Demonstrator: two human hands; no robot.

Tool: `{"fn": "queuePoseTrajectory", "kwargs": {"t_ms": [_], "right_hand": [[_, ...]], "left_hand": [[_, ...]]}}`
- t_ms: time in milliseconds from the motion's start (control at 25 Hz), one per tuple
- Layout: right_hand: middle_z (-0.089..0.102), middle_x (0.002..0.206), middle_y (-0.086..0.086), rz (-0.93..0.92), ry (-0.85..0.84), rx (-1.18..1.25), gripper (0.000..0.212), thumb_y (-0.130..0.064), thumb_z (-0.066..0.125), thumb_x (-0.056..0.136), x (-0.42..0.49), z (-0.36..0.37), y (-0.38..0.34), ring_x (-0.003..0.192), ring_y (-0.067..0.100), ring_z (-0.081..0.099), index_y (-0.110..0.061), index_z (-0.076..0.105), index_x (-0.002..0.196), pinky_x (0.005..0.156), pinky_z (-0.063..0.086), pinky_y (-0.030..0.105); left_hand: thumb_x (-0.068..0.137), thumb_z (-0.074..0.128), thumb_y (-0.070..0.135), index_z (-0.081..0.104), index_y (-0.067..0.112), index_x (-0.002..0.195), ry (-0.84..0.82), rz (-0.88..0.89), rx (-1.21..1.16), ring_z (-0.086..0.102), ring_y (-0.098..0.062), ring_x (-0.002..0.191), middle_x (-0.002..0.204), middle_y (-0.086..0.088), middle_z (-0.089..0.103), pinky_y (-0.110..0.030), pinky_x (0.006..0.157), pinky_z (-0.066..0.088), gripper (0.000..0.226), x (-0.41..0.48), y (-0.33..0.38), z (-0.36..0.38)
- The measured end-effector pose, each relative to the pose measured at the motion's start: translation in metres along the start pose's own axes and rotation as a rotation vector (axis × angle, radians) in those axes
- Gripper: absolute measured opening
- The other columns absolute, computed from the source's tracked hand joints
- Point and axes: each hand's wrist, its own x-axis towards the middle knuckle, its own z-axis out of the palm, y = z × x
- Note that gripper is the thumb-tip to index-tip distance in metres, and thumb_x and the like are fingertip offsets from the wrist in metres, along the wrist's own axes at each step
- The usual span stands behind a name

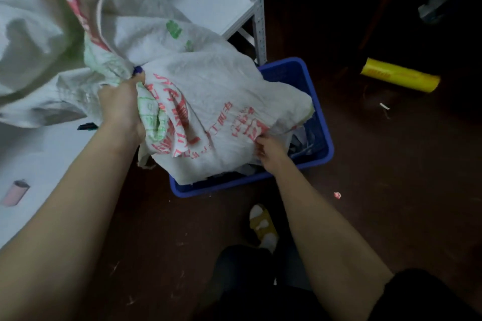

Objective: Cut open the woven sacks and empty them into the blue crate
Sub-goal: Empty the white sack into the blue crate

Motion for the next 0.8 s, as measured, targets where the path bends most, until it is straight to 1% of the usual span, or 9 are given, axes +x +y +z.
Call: {"fn": "queuePoseTrajectory", "kwargs": {"t_ms": [80, 160, 240, 320, 400, 520, 600, 720, 800], "right_hand": [[0.053, 0.072, 0.000, 0.003, -0.010, -0.009, 0.014, -0.005, 0.052, 0.091, 0.004, 0.011, 0.002, 0.051, 0.005, 0.052, -0.016, 0.061, 0.088, 0.044, 0.044, 0.017], [0.059, 0.085, -0.004, -0.002, 0.002, 0.009, 0.020, -0.014, 0.059, 0.091, 0.010, 0.015, 0.012, 0.074, 0.010, 0.057, -0.016, 0.063, 0.110, 0.072, 0.053, 0.026], [0.057, 0.085, -0.005, -0.020, 0.137, 0.007, 0.029, -0.017, 0.062, 0.091, 0.018, 0.015, 0.021, 0.087, 0.015, 0.054, -0.009, 0.063, 0.119, 0.089, 0.049, 0.031], [0.058, 0.085, 0.000, -0.043, 0.242, -0.079, 0.025, -0.017, 0.062, 0.091, 0.022, 0.011, 0.023, 0.090, 0.017, 0.052, -0.003, 0.065, 0.111, 0.085, 0.048, 0.028], [0.058, 0.080, 0.000, -0.070, 0.237, -0.152, 0.012, -0.019, 0.061, 0.092, 0.015, 0.006, 0.020, 0.086, 0.018, 0.053, -0.008, 0.065, 0.093, 0.077, 0.049, 0.025], [0.056, 0.071, -0.003, -0.225, 0.178, -0.137, 0.021, -0.014, 0.062, 0.090, -0.007, 0.002, 0.010, 0.072, 0.012, 0.054, -0.017, 0.056, 0.070, 0.074, 0.049, 0.018], [0.055, 0.067, -0.005, -0.360, 0.104, -0.149, 0.027, -0.008, 0.062, 0.089, -0.032, 0.013, -0.006, 0.064, 0.005, 0.049, -0.018, 0.053, 0.066, 0.061, 0.042, 0.008], [0.055, 0.062, -0.006, -0.578, -0.005, -0.248, 0.019, -0.004, 0.067, 0.084, -0.060, 0.040, -0.030, 0.057, -0.003, 0.049, -0.008, 0.059, 0.067, 0.061, 0.041, 0.012], [0.059, 0.062, 0.001, -0.679, -0.044, -0.235, 0.010, -0.004, 0.070, 0.082, -0.077, 0.052, -0.044, 0.059, -0.001, 0.052, 0.001, 0.066, 0.075, 0.064, 0.043, 0.018]], "left_hand": [[0.081, 0.062, 0.003, 0.060, 0.003, 0.103, -0.031, -0.010, -0.022, 0.067, -0.032, 0.098, 0.113, -0.021, 0.063, -0.044, 0.080, 0.056, 0.022, 0.009, -0.002, -0.008], [0.081, 0.062, 0.004, 0.059, 0.002, 0.106, -0.011, -0.002, 0.001, 0.067, -0.032, 0.098, 0.112, -0.020, 0.063, -0.042, 0.078, 0.057, 0.026, 0.016, -0.002, -0.008], [0.082, 0.063, 0.003, 0.058, 0.004, 0.102, 0.066, 0.058, 0.075, 0.069, -0.025, 0.087, 0.100, -0.014, 0.067, -0.037, 0.074, 0.057, 0.020, 0.014, -0.007, 0.000], [0.081, 0.066, 0.007, 0.059, 0.004, 0.108, 0.088, 0.100, 0.132, 0.069, -0.022, 0.088, 0.101, -0.011, 0.068, -0.037, 0.077, 0.057, 0.028, 0.008, -0.012, 0.009], [0.079, 0.067, 0.009, 0.058, 0.004, 0.113, 0.091, 0.130, 0.130, 0.068, -0.023, 0.095, 0.107, -0.011, 0.068, -0.038, 0.082, 0.057, 0.035, 0.006, -0.009, 0.013], [0.074, 0.070, 0.013, 0.058, 0.002, 0.115, 0.135, 0.223, 0.103, 0.067, -0.024, 0.097, 0.111, -0.013, 0.067, -0.038, 0.085, 0.056, 0.044, 0.013, 0.005, 0.010], [0.067, 0.072, 0.023, 0.059, 0.004, 0.117, 0.170, 0.300, 0.169, 0.067, -0.019, 0.099, 0.112, -0.007, 0.068, -0.039, 0.089, 0.054, 0.054, 0.018, 0.009, 0.003], [0.064, 0.067, 0.037, 0.058, 0.011, 0.121, 0.231, 0.374, 0.386, 0.064, -0.011, 0.105, 0.115, 0.003, 0.066, -0.034, 0.096, 0.050, 0.064, 0.018, 0.006, -0.004], [0.068, 0.064, 0.038, 0.055, 0.009, 0.126, 0.199, 0.401, 0.499, 0.060, -0.012, 0.112, 0.123, 0.001, 0.062, -0.031, 0.101, 0.046, 0.065, 0.009, 0.004, 0.000]]}}
